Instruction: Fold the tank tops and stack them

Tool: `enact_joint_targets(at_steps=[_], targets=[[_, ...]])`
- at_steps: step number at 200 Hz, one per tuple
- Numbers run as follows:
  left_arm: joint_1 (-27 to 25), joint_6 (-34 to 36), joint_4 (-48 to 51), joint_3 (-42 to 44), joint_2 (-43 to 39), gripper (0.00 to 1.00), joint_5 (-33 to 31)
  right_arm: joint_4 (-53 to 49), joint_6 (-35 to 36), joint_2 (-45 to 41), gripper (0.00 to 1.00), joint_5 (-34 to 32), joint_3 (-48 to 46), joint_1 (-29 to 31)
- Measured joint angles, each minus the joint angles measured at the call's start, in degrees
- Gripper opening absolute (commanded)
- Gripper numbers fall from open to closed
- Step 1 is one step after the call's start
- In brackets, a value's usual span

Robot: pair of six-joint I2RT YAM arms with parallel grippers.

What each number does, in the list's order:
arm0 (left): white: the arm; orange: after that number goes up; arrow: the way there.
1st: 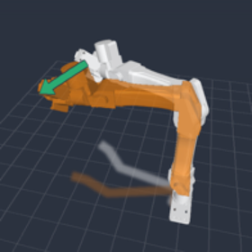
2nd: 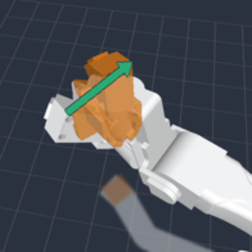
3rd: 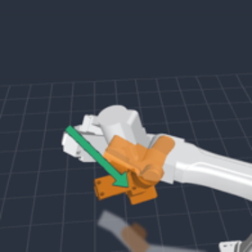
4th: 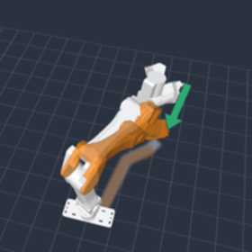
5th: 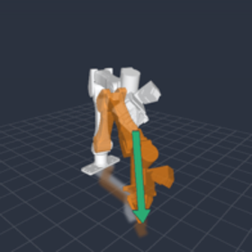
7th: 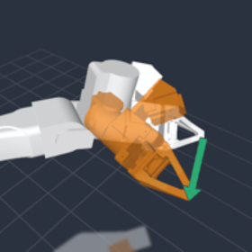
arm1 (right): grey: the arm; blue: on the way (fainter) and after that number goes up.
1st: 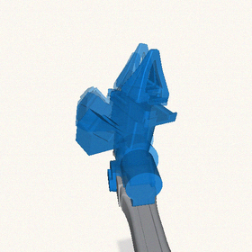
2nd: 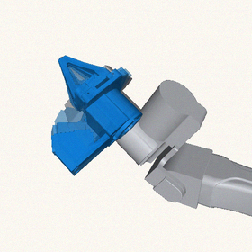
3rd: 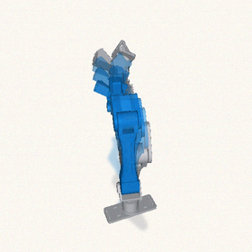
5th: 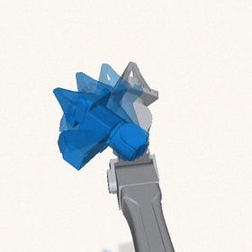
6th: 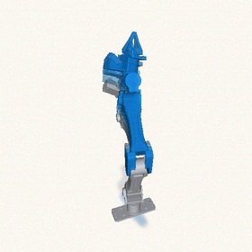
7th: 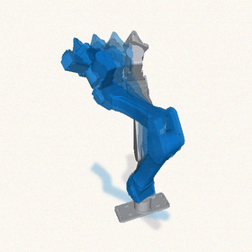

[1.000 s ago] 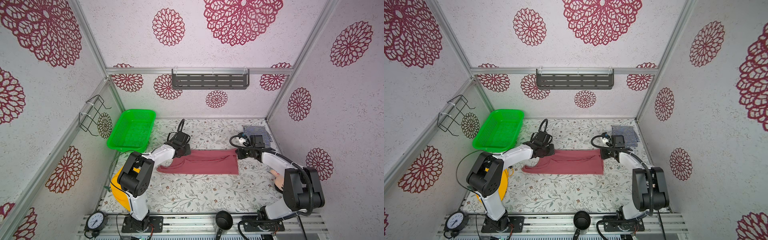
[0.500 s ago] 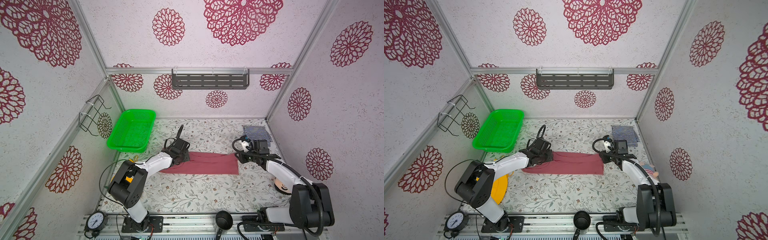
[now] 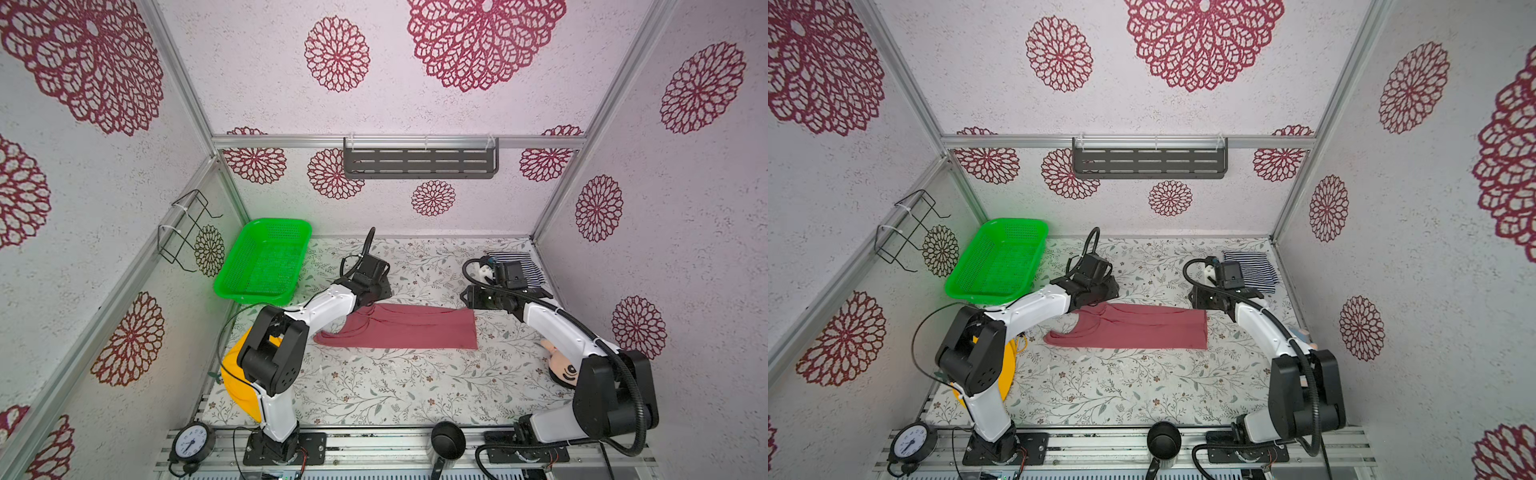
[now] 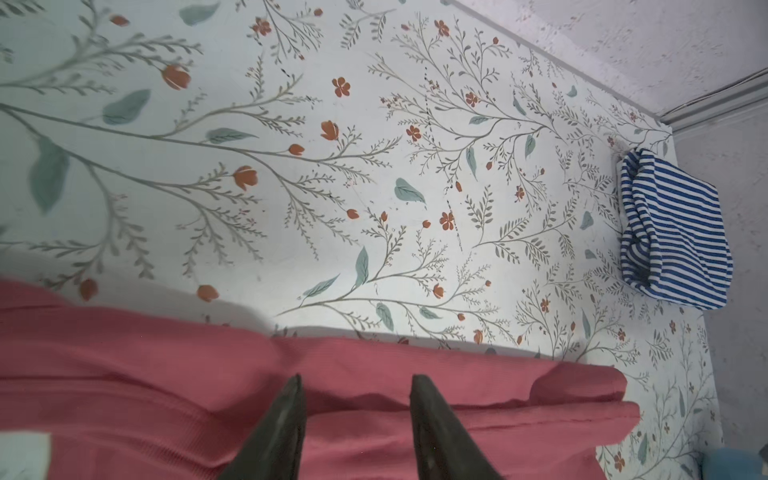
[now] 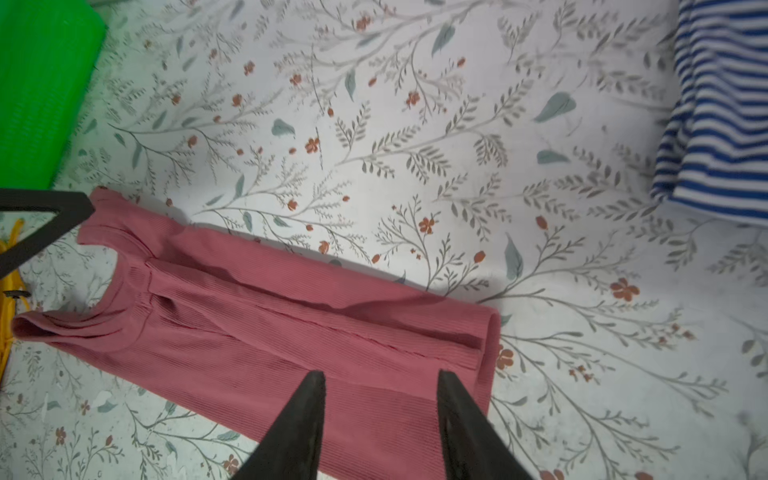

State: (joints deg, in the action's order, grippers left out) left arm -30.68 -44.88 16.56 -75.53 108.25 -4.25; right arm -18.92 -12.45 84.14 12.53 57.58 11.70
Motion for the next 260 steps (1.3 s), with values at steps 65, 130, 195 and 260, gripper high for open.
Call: enact_joint_targets(at_steps=[65, 130, 195, 260], targets=[[0.8, 1.2, -1.4, 5.1, 2.4, 0.39, 7.6, -1.6, -1.1, 11.7, 0.38, -6.8, 3.4, 0.7], [0.8, 4.9, 1.0, 14.5, -4.8, 0.36, 13.0, -2.8, 1.6, 9.8, 0.33, -7.1, 0.0, 3.6], [3.9, 7.4, 5.7, 16.7, -10.0, 0.37, 11.8, -10.3, 2.4, -2.3, 0.33, -6.1, -6.9, 3.6], [1.6, 6.9, 7.7, 5.6, -8.4, 0.41, 10.6, -8.4, 0.2, 3.8, 0.26, -6.7, 5.7, 7.8]])
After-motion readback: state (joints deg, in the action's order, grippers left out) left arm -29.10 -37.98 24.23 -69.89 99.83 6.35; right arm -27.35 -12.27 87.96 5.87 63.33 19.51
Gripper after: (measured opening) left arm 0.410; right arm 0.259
